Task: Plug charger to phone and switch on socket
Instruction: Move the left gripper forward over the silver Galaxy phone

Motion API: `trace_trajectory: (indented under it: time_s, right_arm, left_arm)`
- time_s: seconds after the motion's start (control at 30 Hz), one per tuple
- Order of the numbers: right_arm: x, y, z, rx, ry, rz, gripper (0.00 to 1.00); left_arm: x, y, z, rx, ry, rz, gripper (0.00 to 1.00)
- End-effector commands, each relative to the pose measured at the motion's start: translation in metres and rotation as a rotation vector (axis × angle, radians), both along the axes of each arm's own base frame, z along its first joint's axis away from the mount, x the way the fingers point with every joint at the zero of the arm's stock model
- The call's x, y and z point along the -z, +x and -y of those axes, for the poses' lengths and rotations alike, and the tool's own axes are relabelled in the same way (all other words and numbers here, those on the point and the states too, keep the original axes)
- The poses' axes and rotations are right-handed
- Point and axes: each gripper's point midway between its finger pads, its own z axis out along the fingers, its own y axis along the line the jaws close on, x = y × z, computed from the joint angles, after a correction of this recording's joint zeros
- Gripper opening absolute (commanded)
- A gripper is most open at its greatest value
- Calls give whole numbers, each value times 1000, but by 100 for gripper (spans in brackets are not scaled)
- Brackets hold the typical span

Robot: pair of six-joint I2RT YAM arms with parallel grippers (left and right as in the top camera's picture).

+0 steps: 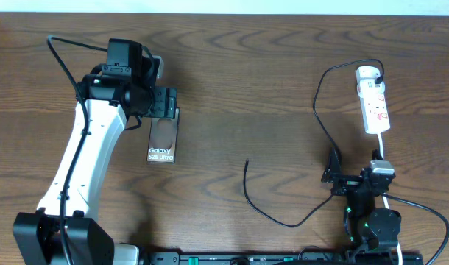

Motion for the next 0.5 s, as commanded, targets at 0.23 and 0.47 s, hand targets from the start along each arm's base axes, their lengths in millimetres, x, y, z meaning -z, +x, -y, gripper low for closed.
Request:
trace_trajectory:
  time_s: [0.23,0.47]
  right_arm:
    - [1,0,-3,-13,-13,-1,99]
    - [1,0,-3,-13,-13,-1,99]
  left_arm:
    - [51,6,-20,-44,127,-117,86]
    - [106,7,-20,-37,143,-248,86]
